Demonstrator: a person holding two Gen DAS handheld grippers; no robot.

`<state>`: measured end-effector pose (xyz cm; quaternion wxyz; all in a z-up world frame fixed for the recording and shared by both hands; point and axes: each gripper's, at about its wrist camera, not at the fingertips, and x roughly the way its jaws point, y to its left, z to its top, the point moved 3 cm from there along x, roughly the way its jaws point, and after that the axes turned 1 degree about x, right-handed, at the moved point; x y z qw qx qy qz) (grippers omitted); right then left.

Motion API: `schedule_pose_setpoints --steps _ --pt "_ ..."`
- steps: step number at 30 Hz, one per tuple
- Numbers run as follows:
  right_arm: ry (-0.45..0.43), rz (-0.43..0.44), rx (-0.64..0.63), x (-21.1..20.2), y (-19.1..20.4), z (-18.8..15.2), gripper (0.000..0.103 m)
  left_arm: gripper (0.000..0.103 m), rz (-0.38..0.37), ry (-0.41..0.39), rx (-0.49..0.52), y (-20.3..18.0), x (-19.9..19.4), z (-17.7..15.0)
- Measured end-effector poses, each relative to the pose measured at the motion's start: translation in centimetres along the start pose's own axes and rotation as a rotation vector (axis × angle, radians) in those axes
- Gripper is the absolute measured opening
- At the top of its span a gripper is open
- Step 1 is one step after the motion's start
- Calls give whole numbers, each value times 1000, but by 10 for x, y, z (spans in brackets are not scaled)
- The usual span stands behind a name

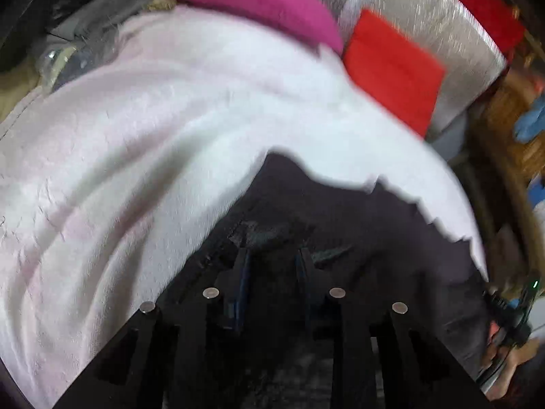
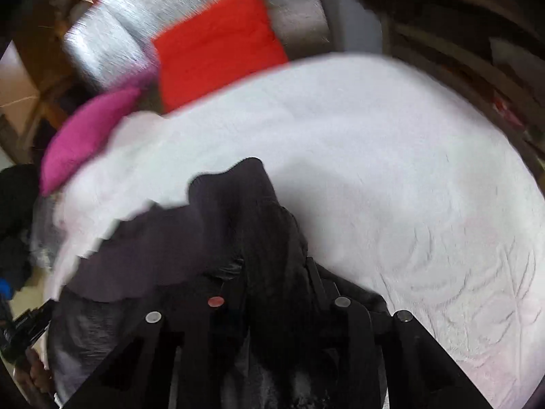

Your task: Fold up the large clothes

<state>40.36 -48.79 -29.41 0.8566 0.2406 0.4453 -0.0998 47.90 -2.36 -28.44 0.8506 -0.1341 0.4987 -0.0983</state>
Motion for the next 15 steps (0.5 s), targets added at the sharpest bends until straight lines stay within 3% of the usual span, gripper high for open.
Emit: schedule_pose_setpoints --steps 2,3,5,12,15 --pt "33 52 86 5 -14 -4 42 32 18 -5 32 -5 -5 -3" --pt "30 67 111 0 -17 -3 60 44 13 -9 47 -7 -10 -4" --pt "-2 106 161 -19 -22 -2 77 63 4 -40 73 -13 -28 -9" --pt "-157 113 58 -101 -13 -33 77 83 89 -199 216 -27 -94 -50" --pt "-175 154 1 -124 -2 -60 77 84 92 -229 215 -25 -111 -71"
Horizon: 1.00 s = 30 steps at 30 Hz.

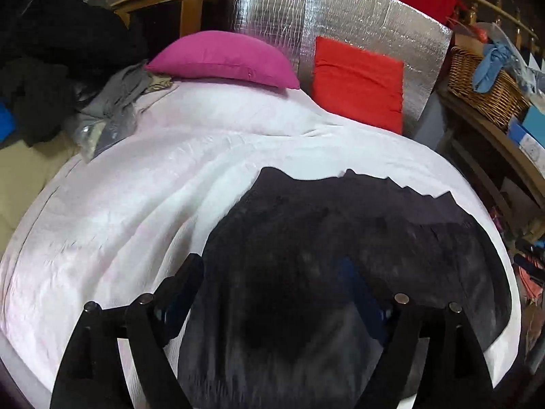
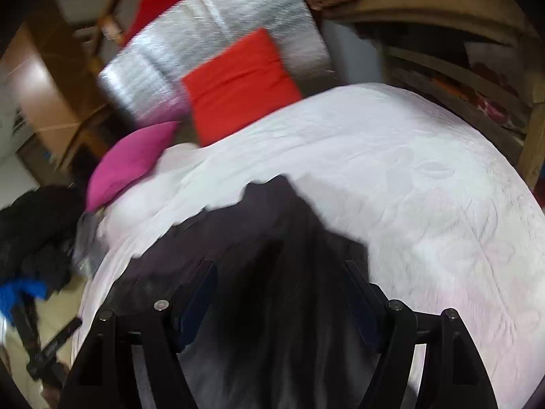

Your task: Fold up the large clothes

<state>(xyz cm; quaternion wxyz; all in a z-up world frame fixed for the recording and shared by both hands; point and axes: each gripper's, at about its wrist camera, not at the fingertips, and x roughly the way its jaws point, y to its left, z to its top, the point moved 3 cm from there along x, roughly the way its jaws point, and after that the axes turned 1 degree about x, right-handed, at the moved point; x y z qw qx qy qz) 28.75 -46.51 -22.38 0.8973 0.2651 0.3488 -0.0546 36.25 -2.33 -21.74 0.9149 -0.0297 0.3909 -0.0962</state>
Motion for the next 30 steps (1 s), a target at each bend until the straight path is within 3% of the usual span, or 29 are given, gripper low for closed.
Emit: schedule_pose_setpoints --steps 3,7,11,17,18,22,24,26,28,30 --pt "-9 25 -90 -24 17 -36 77 84 9 5 -34 8 -14 -26" --pt "-29 89 -95 -40 34 -66 77 84 37 4 -65 14 -27 -59" --pt "-15 64 -151 -32 52 -91 77 84 125 101 -5 7 -9 -77" --pt "149 -81 -185 14 52 -115 75 84 161 140 29 1 -1 -85" --pt "145 -80 -191 12 54 -115 75 84 151 139 19 2 -3 -86" --pt "112 56 -119 0 59 -106 75 84 93 97 -16 -2 -17 -75" --pt "89 93 -126 -1 68 -103 75 84 100 56 11 -10 -22 -69" --pt "114 118 -159 7 83 -107 75 84 131 69 44 -18 -15 -70" --pt "165 106 -192 21 95 -118 75 84 168 138 76 -24 4 -79" --pt "201 25 -262 34 104 -129 74 86 218 140 110 -30 10 -84"
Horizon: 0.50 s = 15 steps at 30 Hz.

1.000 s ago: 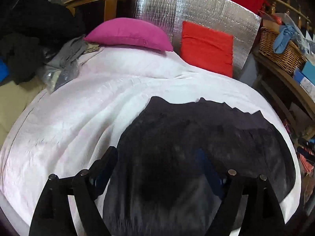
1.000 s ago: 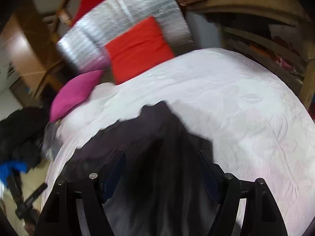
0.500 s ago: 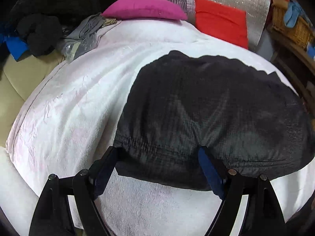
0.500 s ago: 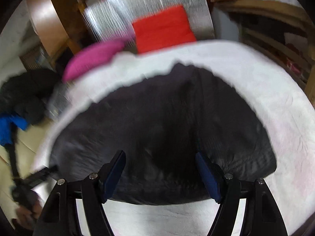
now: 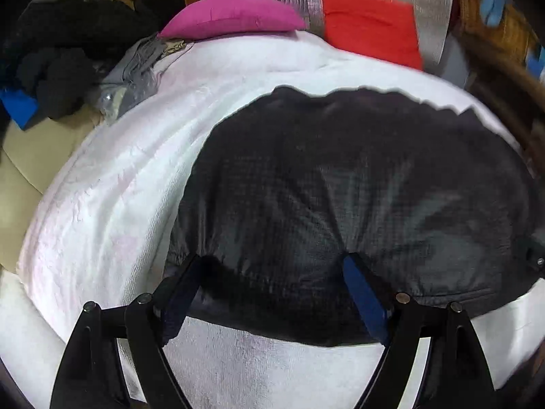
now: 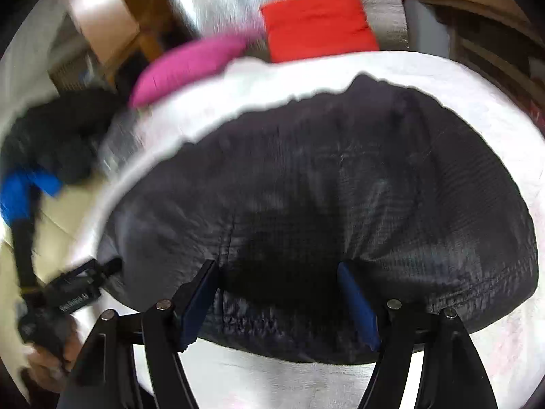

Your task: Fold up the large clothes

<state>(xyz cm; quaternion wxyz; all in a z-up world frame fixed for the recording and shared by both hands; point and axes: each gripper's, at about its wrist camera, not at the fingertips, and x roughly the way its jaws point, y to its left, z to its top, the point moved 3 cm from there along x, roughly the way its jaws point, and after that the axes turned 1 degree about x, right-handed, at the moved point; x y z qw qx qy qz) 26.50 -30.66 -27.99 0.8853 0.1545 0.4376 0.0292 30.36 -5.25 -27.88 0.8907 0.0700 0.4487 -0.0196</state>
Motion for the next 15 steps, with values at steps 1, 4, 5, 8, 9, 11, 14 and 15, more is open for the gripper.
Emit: schedule_pose_setpoints --steps 1,4,5,8,9,11,14,15 --pt "-3 -16 -12 2 1 -2 73 86 17 -10 15 -3 -3 0" --pt "-37 4 -6 -11 6 -1 67 86 29 -19 45 -9 -13 0" --pt "-57 7 -13 -16 9 -1 67 85 30 -27 42 -10 -18 -1" --pt "-110 59 -50 -29 26 -3 67 85 20 -60 55 -17 -31 -4" --pt "-113 71 -62 -29 32 -2 66 86 24 -70 62 -20 -35 -5" --pt "-63 69 -84 -16 39 -8 65 86 32 -76 91 -29 -37 -9" --pt "71 44 -51 18 31 -16 66 86 55 -28 127 -36 -23 -15" --pt "78 64 -16 17 27 -14 66 86 59 -23 129 -36 -22 -14"
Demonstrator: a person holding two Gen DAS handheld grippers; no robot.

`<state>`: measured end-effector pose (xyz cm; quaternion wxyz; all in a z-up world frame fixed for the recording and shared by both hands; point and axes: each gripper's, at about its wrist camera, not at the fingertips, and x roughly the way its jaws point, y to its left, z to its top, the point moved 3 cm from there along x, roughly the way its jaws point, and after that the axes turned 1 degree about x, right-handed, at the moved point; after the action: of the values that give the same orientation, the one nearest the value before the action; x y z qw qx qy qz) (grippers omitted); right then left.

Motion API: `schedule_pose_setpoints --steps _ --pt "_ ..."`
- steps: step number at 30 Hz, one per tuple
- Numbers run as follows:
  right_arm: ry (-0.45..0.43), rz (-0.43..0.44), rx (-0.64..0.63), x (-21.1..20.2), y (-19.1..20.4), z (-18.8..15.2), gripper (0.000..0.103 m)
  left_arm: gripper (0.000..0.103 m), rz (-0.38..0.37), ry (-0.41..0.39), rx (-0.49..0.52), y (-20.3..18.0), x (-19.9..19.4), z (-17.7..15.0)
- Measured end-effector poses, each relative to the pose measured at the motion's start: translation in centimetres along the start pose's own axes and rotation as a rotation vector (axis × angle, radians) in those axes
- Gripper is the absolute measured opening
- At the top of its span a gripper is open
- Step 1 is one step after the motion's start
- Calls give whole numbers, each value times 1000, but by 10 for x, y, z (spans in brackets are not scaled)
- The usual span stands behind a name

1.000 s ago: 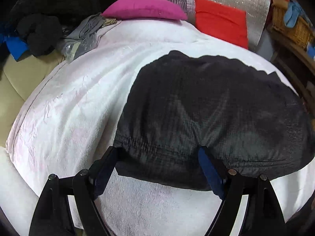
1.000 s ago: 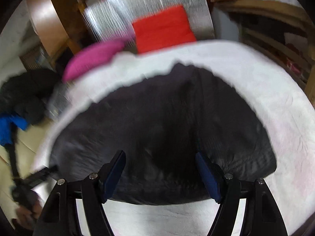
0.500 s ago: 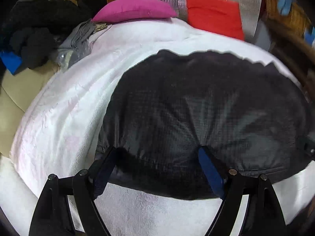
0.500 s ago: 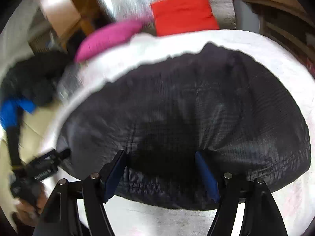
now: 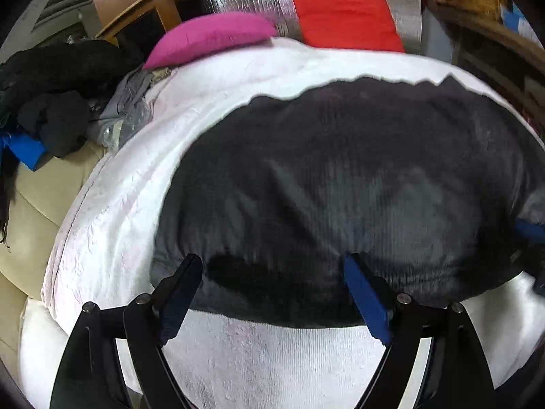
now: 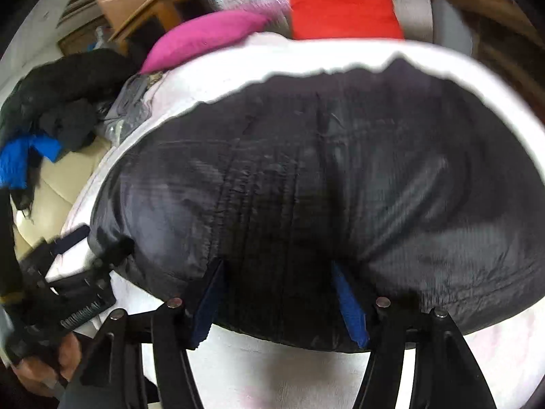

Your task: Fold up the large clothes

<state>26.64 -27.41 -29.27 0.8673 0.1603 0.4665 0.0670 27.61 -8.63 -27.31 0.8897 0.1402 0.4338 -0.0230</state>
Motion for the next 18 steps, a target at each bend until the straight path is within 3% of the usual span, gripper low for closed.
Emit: schedule_pose_setpoints --steps 3,14,18 --pt "-50 18 16 -22 0 2 66 86 -5 -22 0 0 -17 -1" --pt "-314 -104 24 -142 -15 -17 67 86 14 -243 -22 7 -136 11" --pt "-417 -174 -1 -196 -6 -25 76 86 6 -313 -40 11 -177 14"
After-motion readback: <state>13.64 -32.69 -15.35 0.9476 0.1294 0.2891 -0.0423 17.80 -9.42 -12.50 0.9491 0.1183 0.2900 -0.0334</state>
